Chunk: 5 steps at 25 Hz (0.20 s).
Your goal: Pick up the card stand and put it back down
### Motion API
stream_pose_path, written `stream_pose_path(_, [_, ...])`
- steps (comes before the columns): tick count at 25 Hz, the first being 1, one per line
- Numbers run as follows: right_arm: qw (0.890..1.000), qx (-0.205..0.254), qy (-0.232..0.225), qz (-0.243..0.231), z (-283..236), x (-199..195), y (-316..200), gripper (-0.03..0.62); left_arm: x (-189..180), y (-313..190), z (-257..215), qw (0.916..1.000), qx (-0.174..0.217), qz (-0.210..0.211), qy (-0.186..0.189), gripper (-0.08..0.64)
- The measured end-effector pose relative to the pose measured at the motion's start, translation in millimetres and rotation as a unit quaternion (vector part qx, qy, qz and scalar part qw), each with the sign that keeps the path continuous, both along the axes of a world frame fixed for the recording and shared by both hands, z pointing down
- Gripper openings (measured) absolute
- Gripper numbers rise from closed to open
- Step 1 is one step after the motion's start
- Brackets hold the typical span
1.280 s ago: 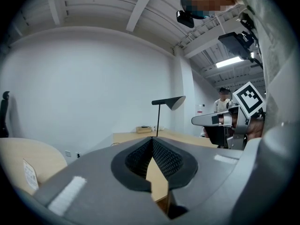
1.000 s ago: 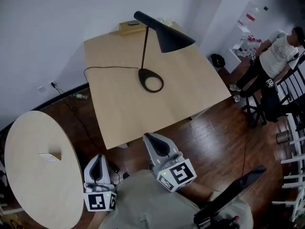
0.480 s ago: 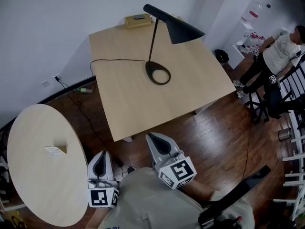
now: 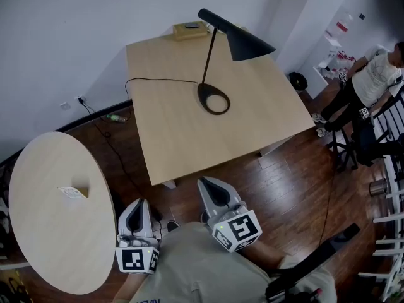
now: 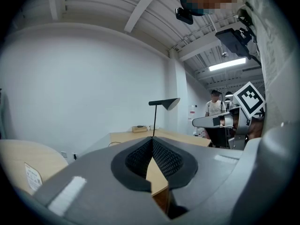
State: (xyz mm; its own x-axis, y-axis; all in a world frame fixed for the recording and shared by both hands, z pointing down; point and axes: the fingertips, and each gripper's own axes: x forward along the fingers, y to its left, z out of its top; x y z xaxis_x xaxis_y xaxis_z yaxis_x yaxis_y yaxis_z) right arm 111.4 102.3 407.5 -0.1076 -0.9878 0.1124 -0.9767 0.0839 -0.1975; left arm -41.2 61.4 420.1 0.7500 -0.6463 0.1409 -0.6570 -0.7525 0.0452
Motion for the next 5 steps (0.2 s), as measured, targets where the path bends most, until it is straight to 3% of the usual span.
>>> stream_pose_path(5, [1.0, -0.002, 0.0, -0.003, 2.5, -2.1, 9.2, 0.0, 0.2, 10.1, 1.3, 1.0, 0.0, 0.001, 0.002, 0.003])
